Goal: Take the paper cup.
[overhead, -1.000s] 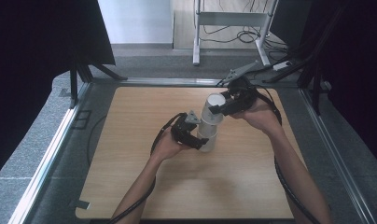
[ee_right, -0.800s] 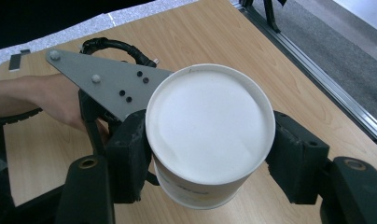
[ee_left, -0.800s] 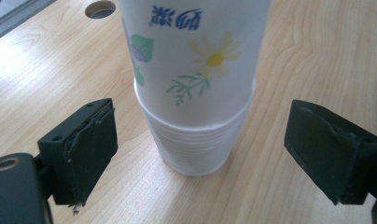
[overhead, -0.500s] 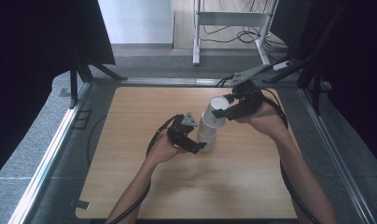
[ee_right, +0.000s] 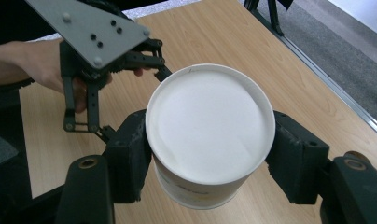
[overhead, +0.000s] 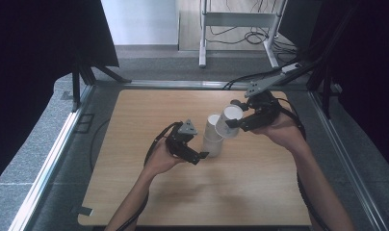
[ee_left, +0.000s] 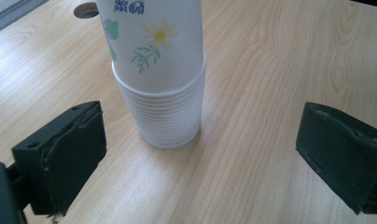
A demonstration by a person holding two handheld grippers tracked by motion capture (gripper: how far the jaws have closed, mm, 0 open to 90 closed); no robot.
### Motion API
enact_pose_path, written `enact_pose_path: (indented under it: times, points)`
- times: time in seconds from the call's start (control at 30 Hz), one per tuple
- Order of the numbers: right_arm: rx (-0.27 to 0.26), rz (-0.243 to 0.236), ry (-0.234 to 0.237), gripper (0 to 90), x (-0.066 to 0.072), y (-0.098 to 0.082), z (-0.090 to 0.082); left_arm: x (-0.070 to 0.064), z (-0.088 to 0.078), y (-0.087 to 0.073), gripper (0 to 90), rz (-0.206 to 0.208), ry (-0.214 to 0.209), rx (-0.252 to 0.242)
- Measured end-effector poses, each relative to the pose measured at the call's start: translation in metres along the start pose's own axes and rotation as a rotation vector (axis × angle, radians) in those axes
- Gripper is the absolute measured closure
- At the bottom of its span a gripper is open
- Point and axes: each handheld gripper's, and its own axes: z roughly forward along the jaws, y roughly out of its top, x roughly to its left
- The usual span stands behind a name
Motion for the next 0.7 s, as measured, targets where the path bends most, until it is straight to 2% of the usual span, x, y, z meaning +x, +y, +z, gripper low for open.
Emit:
enact_pose_path:
  times: [0.37, 0.7]
  points:
    - [-0.008, -0.005, 0.000, 36.0, 0.005, -0.020, -0.003, -0.012, -0.006, -0.012, 0.0, 0.009, 0.013, 0.004]
    - [-0.018, -0.020, 0.010, 36.0, 0.013, -0.036, 0.001, -0.023, -0.010, -0.025, 0.0, 0.019, 0.005, 0.007]
